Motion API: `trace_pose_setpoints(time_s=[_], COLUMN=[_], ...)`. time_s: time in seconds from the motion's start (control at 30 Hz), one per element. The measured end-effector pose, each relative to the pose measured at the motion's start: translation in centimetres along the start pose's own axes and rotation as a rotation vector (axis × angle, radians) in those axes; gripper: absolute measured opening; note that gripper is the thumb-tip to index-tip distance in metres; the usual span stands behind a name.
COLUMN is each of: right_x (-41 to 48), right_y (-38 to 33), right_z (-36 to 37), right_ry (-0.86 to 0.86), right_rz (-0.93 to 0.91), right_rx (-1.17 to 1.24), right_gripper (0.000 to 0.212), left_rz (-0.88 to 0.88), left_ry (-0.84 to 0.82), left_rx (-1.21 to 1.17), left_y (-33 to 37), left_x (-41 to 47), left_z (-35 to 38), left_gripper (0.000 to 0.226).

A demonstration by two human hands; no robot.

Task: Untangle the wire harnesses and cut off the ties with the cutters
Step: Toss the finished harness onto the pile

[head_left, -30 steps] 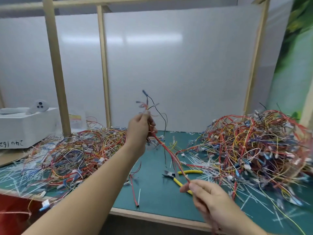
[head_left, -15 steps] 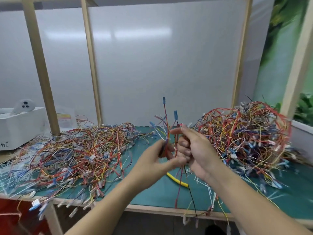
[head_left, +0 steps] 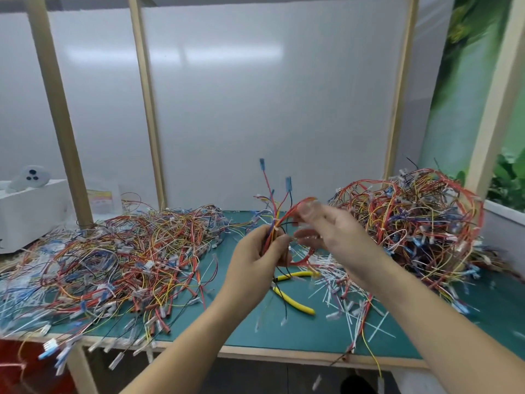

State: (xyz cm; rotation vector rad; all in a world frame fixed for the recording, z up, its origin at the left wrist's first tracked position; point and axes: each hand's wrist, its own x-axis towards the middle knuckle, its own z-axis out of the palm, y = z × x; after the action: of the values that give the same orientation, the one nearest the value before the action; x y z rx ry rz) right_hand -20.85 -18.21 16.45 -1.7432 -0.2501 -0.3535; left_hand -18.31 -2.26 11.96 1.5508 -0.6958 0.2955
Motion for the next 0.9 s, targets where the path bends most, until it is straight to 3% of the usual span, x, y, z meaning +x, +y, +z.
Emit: trace_pose_setpoints(time_s=[0.1,0.3,0.37,0.47,0.6,0.7,0.77,0.83,0.9], right_x=[-0.6,0.1,0.3,1.1,4.6,8.6,10.4,11.3,11.8], right_y=[0.6,1.3,1.4,1.7,1.0,-1.1,-2.7,-3.5,-4.0], right_z=[0.8,0.7,0.1,-0.5,-4.1,-9.9,-12.6,-13.8,-13.5], right_ry=[-0.104,-0.011,0.0,0.018,0.132,0.191,0.074,-0.004,0.074], right_rz=[-0.06,-0.059,-0.086,-0.121,-0.155,0.073,0.391,0.638,0.651], right_rx=[-0.183,-0.185,-0.208,-0.454,-0.747,-1.08,-1.478,-1.66,-1.732], right_gripper=[0.037,0.022,0.017,0.019,0.022,0.027,0.048,0.066,0.056], left_rz=[0.065,0.237,0.291,0.345,0.253,0.225,0.199,0.159,0.121], left_ry=[-0.022,-0.14,-0.19,-0.197,-0.159,-0.164,-0.178,-0.194,-0.201], left_rx=[0.105,0.549,0.699,0.965,0.96,0.924,0.915,0.911,0.938], left_y=[0.0,-0.3,-0.4,-0.5,-1.2,-1.7,-2.0,-2.5,-3.3], left_x=[0.2,0.8,1.1,1.1,1.2,1.3,1.5,1.7,1.9], left_z=[0.8,1.1,0.8,0.5,-0.3,-0.7,-1.2,-2.0,-3.4], left_gripper=[0.014,0.012,0.026,0.049,0.054,0.04,0.032,0.027,0.026])
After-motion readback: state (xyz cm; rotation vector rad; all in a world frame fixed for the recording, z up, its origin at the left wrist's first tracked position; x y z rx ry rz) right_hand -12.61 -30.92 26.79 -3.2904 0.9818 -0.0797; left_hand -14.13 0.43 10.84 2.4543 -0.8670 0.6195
